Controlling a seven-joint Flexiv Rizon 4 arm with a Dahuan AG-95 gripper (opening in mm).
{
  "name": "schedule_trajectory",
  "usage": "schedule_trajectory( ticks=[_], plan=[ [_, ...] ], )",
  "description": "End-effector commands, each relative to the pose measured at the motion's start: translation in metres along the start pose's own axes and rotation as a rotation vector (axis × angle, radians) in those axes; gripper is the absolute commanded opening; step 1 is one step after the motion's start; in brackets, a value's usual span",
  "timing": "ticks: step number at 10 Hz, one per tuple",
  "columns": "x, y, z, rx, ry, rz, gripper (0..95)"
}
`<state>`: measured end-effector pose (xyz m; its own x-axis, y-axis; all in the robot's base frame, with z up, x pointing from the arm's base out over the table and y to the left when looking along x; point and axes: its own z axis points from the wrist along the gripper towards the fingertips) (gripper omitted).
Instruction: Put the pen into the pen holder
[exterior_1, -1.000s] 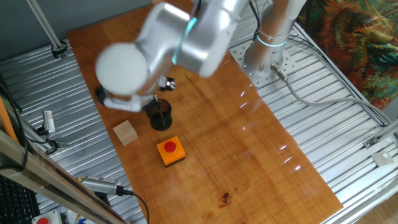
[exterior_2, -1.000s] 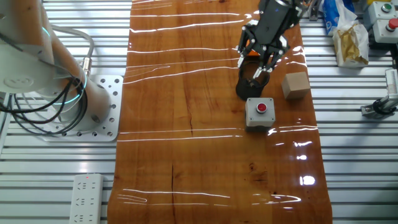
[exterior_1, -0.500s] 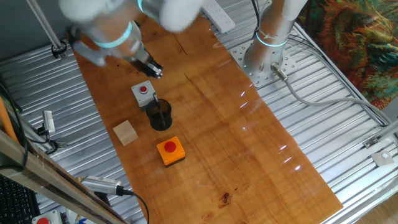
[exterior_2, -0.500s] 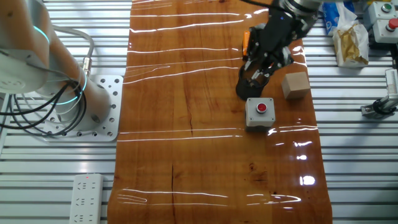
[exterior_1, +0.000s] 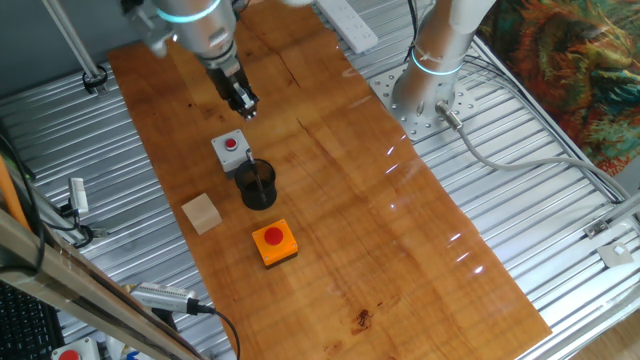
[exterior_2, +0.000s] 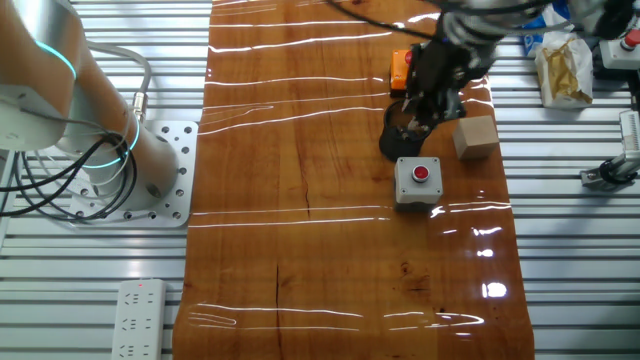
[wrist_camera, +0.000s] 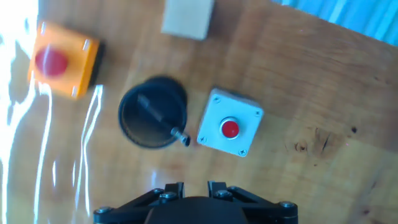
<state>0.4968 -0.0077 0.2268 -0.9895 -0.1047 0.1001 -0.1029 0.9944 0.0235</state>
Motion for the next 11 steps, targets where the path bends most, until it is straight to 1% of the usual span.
schedule_trajectory(
  ticks=[1,2,5,7,8,11],
  plan=[
    [0.0026,-0.0017,0.0011,-0.015,-0.056,0.094,19.0],
    [0.0018,-0.0007,0.0021,-0.014,-0.062,0.111,19.0],
    [0.0004,0.0015,0.0035,-0.01,-0.079,0.115,19.0],
    [0.0001,0.002,0.0038,-0.008,-0.079,0.109,19.0],
    [0.0001,0.002,0.0038,-0.002,-0.077,0.111,19.0],
    [0.0001,0.002,0.0037,-0.002,-0.079,0.104,19.0]
  ],
)
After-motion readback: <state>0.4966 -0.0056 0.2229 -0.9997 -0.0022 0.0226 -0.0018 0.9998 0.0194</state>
